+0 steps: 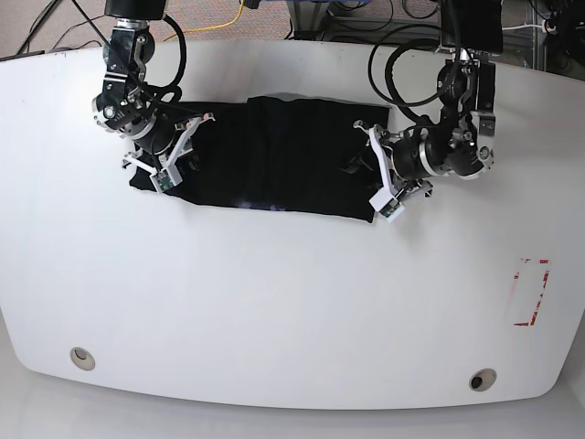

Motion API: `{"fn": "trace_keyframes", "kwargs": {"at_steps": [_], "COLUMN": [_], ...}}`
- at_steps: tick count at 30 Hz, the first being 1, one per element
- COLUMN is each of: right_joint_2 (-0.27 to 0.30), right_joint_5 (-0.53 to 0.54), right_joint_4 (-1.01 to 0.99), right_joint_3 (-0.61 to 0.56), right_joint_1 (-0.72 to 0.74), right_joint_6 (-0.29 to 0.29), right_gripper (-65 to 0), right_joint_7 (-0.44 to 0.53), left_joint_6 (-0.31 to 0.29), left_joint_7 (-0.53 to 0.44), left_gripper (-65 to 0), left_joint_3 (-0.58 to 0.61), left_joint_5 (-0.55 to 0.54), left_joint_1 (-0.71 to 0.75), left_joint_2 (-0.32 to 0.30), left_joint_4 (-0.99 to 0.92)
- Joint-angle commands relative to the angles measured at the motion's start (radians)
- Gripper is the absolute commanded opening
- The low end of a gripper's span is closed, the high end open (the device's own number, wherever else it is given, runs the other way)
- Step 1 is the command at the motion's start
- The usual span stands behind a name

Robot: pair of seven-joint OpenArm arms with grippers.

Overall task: Layout the t-shirt on the table in an organized manner, then fold the t-shirt properly
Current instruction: 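Release the right gripper and pull the strip end outward to flatten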

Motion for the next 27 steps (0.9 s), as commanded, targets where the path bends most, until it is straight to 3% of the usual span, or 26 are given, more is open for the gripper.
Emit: {"fn": "trace_keyframes", "kwargs": {"at_steps": [1,6,11,15,18,23,27], "right_joint_2": [0.000,-0.004,-0.041,-0.067,-0.057,-0.012,0.034], "right_joint_5": [0.012,0.018,0.020,0.070,0.159,0.314,0.420], "right_joint_4": [0.110,0.277,0.394,0.401,0.367,0.246,0.130], "right_joint_3": [0.002,0.012,0.086,0.220,0.345,0.493,0.548], "right_joint_1": [0.017,0.017,0.033,0.065,0.102,0.157,0.161], "right_joint_6": [0.006,0.006,0.006,0.006,0.006,0.006,0.006], "right_gripper": [-42.6,-20.8,-7.6,-7.6,-7.6,-7.6,-7.6], "right_joint_7": [-0.027,-0.140,-0.234,-0.300,-0.412,-0.590,-0.611], "left_joint_6": [-0.003,-0.003,-0.003,-0.003,-0.003,-0.004,-0.004], "left_joint_7": [-0.056,-0.098,-0.116,-0.116,-0.116,-0.116,-0.116], "left_gripper": [-40.8,-40.8,-40.8,-40.8,-40.8,-40.8,-40.8], "left_joint_3": [0.027,0.053,0.053,0.050,0.048,0.048,0.047], "left_joint_5": [0.031,0.038,0.038,0.037,0.035,0.034,0.034], "left_joint_1": [-0.030,-0.034,-0.037,-0.037,-0.033,-0.033,-0.031], "left_joint_2": [-0.001,-0.031,-0.050,-0.060,-0.079,-0.100,-0.100], "left_joint_4": [-0.046,-0.109,-0.152,-0.161,-0.160,-0.160,-0.161]}}
